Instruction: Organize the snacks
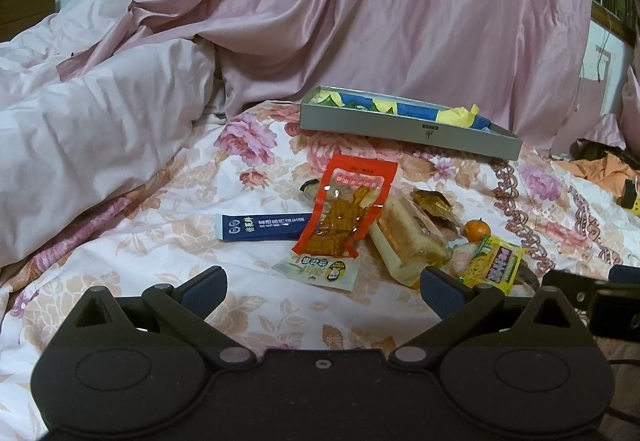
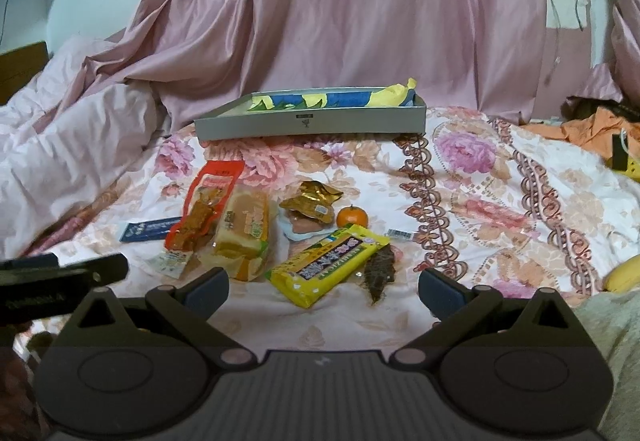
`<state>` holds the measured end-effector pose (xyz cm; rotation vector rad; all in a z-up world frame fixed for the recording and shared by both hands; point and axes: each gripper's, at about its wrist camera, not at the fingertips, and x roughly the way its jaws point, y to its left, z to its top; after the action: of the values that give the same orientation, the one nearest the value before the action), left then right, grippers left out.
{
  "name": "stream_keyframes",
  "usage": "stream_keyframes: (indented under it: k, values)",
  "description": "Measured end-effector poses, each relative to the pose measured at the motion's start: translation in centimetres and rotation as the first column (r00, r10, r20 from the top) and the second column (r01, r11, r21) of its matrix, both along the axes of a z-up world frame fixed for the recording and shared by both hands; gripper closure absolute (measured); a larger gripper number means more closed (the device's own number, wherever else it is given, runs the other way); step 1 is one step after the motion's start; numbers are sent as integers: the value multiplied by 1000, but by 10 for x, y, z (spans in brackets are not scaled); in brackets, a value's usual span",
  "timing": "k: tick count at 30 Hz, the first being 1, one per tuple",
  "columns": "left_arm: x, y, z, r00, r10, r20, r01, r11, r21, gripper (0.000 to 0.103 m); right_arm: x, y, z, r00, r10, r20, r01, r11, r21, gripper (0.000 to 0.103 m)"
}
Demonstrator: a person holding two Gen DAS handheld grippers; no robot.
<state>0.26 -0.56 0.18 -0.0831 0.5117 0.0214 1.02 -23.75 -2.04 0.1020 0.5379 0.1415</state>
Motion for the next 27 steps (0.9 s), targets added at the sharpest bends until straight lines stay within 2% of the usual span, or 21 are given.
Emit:
stream_keyframes:
  k: [5,10,12,16,20,23,27]
  values:
    - [9,-2,-4,1000,-16,-3,16,1000,2,1,15,-14,3,998,54,-26,-51,992,111,0]
    - [29,-1,-3,998,-62,-8,61,997,-37,1,40,-22,3,990,128,-61,-118,981,152,0]
    - [38,-4,-1,996,-91,-3,91,995,-47,1,53,-24,1,982,161,-100,-142,975,172,0]
    - [61,-12,3,987,-163,-12,162,985,-60,1,83,-28,-9,938,263,-224,-199,942,270,0]
    - [93,-16,1,974,-218,-68,210,972,-106,1,102,-39,-19,913,284,-292,-169,917,361,0]
    - [111,-14,-6,965,-243,-102,228,964,-138,1,109,-43,-24,914,277,-297,-152,912,381,2]
    - [132,-10,-16,950,-277,-147,245,948,-204,1,120,-45,-32,910,268,-317,-128,908,399,10]
